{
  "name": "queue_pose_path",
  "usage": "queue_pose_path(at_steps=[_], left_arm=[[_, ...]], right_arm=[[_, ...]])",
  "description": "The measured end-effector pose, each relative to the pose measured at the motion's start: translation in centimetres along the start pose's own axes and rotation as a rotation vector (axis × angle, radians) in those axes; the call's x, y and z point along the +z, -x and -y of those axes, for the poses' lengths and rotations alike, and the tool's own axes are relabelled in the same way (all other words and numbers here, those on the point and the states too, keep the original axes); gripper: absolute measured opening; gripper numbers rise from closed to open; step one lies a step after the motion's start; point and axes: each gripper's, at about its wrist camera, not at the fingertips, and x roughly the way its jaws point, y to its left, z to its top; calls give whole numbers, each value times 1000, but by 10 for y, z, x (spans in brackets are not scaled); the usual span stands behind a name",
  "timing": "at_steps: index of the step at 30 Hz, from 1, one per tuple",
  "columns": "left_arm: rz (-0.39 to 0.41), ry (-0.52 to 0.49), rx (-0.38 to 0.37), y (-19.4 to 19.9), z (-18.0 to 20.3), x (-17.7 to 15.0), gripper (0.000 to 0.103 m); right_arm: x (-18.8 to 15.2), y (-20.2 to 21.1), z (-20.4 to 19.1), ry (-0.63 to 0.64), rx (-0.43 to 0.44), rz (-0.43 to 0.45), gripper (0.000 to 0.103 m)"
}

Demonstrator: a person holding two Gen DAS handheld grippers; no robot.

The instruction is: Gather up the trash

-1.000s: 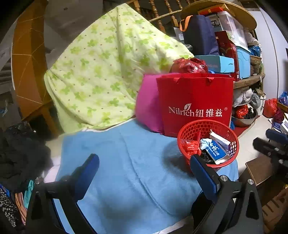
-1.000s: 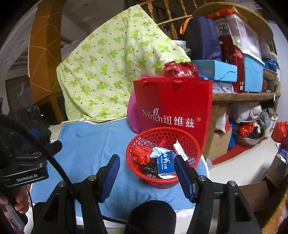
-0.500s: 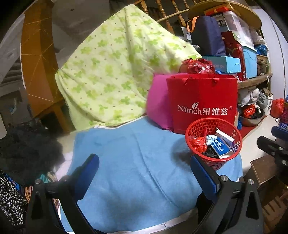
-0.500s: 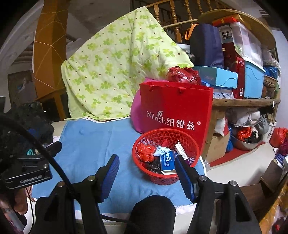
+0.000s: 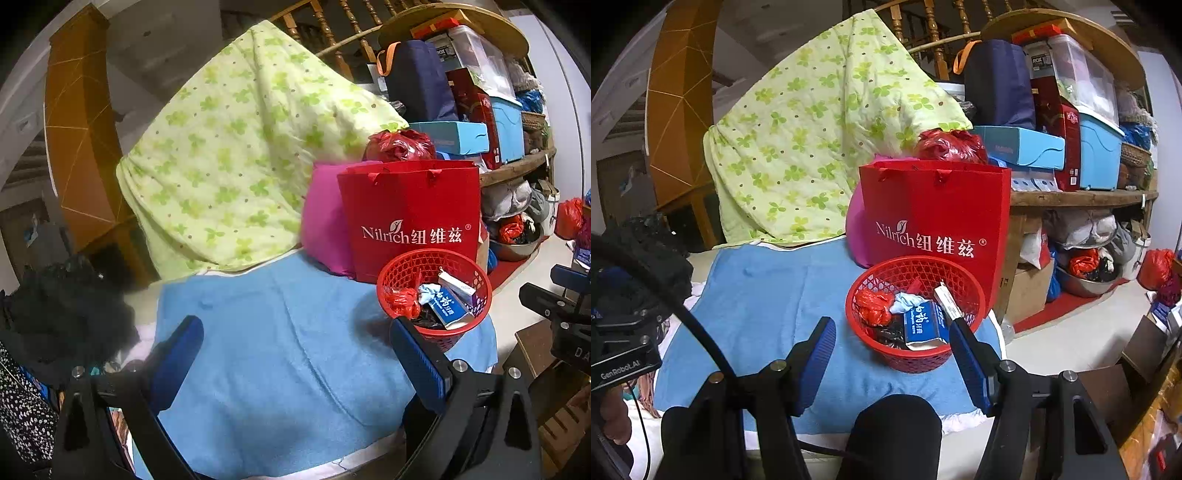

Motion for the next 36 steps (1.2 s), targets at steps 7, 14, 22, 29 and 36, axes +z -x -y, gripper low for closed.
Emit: queue_pose_path(at_steps=[7,14,22,29,36], left_arm=[[-3,-4,0,0,3,1,100],[-5,-5,-2,0,4,1,100],[-8,-5,-5,0,6,0,101],[-11,-6,-7,0,7,-2,100],[-15,-7,-10,-1,7,-5,101]], right_arm=[[-1,-1,1,-3,1,-2,68],[-4,0,1,-12,2,7,68],[-4,1,1,-10,0,7,68],[-5,2,2,-11,0,9,68],[-3,4,2,-9,-1,12,68]])
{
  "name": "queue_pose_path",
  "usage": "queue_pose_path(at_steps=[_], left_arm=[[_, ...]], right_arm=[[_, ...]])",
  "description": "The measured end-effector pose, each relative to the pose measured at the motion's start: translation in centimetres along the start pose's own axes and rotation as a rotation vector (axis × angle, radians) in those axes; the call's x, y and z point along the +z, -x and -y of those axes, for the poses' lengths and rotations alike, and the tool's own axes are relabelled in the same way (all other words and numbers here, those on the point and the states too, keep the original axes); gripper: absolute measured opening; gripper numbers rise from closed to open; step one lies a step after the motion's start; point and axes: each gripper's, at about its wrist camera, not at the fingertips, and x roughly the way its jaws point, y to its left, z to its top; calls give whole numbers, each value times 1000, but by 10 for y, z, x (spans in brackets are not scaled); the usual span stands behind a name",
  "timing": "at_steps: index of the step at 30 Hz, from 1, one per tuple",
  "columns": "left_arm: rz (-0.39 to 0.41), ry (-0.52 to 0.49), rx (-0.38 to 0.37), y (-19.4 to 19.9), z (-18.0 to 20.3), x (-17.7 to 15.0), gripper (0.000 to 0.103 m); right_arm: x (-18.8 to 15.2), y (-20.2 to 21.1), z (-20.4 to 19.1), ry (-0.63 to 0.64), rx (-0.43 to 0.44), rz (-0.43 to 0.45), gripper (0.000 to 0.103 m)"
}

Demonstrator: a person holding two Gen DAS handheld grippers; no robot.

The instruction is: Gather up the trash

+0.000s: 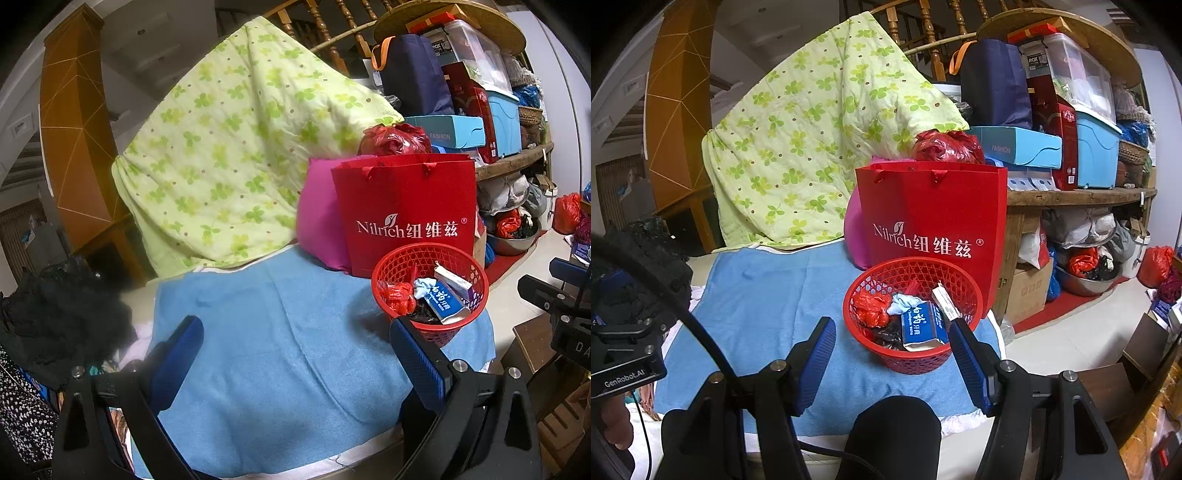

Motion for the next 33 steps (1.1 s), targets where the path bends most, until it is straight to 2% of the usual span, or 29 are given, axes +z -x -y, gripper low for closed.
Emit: queue_pose_path(at_steps=[33], left_arm=[[-18,-9,-17,-5,0,-6,100]], right_arm=[[0,-4,-3,5,4,-4,68]])
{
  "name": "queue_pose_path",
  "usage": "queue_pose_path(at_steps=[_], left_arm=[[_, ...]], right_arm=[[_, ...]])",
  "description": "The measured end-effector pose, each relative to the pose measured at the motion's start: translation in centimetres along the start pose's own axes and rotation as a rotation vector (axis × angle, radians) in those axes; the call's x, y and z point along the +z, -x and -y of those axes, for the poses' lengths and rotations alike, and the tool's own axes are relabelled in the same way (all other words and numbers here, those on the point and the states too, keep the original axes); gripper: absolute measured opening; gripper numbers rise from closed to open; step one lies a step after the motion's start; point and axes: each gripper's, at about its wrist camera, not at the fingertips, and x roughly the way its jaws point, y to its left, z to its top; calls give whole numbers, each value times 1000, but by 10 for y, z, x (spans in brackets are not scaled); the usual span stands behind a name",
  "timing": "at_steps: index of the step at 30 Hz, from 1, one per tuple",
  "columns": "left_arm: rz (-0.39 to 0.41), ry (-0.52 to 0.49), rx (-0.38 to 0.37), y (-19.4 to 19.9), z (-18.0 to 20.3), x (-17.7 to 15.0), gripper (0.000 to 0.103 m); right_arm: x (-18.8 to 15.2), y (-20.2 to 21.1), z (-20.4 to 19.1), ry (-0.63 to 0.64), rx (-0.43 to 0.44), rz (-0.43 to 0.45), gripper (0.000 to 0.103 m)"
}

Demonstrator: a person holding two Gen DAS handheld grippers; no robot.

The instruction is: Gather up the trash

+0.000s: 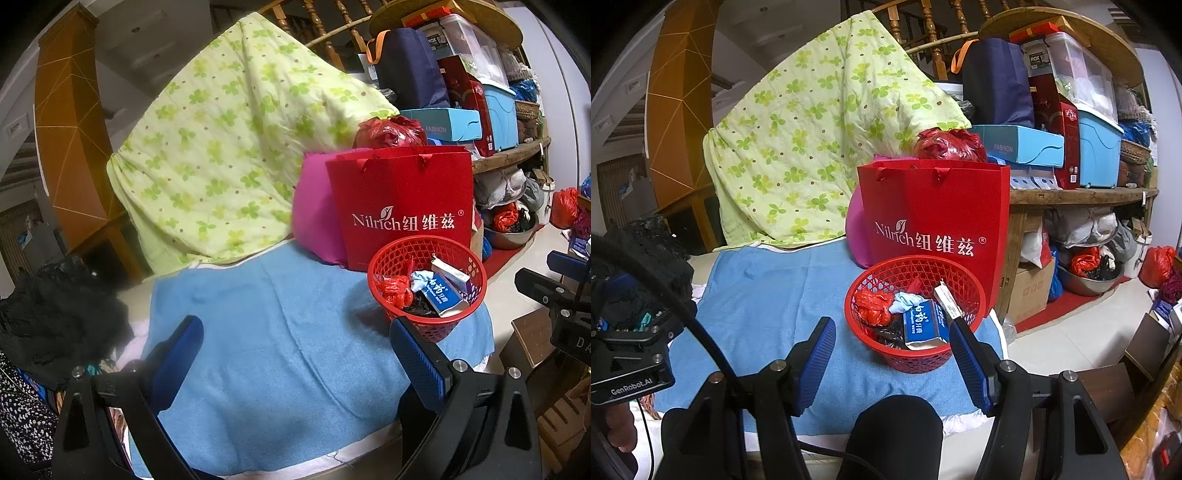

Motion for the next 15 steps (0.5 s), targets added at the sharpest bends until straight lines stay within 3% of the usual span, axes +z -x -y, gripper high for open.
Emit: queue_pose_path(at_steps=[15], left_arm=[[-10,-6,-4,-1,-3,-5,100]], right_arm=[[-3,-6,3,-4,-5,-12,68]])
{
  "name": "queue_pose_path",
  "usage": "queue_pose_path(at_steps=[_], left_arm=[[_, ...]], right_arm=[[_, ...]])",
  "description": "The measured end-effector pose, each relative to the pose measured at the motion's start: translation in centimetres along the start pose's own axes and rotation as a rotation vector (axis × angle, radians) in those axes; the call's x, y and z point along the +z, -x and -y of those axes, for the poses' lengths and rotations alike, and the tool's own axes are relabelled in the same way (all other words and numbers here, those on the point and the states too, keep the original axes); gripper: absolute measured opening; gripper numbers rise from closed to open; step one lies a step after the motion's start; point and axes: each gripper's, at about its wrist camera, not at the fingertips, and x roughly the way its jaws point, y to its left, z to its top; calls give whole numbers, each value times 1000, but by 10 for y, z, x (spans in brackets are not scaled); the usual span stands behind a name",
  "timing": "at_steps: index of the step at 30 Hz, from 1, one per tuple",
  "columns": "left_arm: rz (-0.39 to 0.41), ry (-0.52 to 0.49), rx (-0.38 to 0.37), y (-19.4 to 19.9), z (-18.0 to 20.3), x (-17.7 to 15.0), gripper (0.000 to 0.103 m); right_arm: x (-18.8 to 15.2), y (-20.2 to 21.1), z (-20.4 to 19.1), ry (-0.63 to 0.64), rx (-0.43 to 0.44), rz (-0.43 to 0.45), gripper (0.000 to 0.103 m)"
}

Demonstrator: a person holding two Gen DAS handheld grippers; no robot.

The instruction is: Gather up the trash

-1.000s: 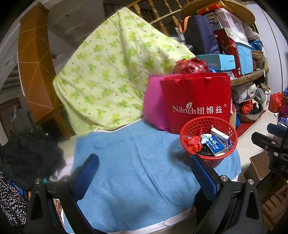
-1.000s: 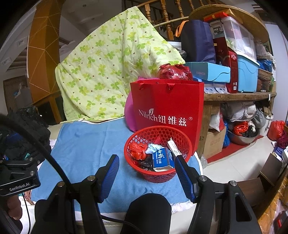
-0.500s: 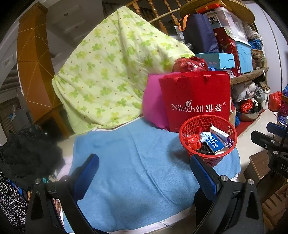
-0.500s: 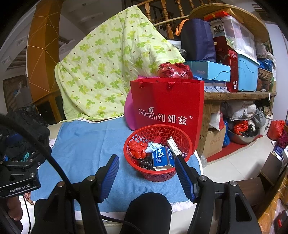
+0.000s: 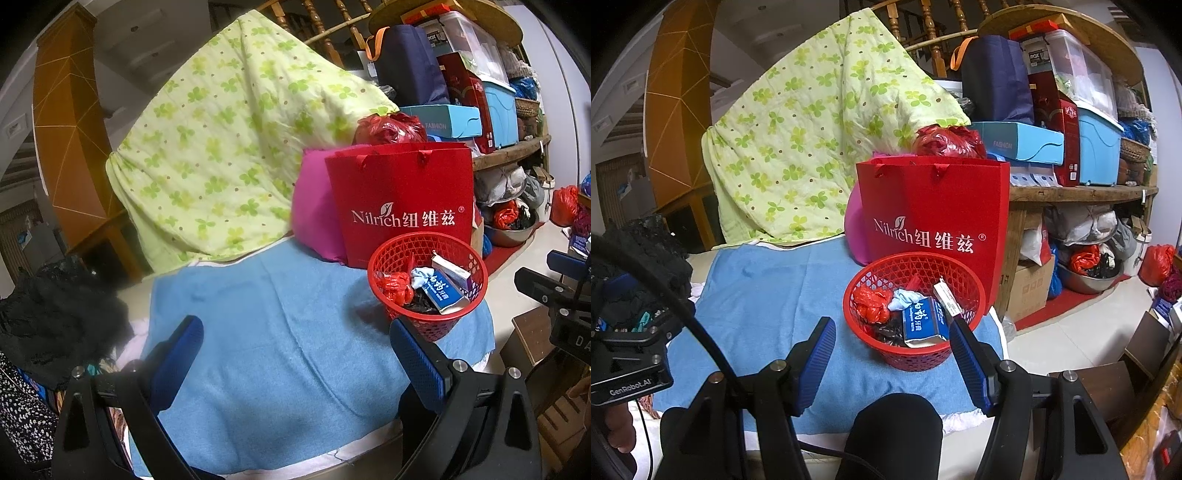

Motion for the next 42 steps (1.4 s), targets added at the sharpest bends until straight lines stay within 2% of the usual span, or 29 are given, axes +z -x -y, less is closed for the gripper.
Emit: queue_pose_path(at_steps=[42], left_arm=[[-20,-39,-21,-5,8,1,101]], right_arm=[[-5,-2,0,-18,-14,-10,69]])
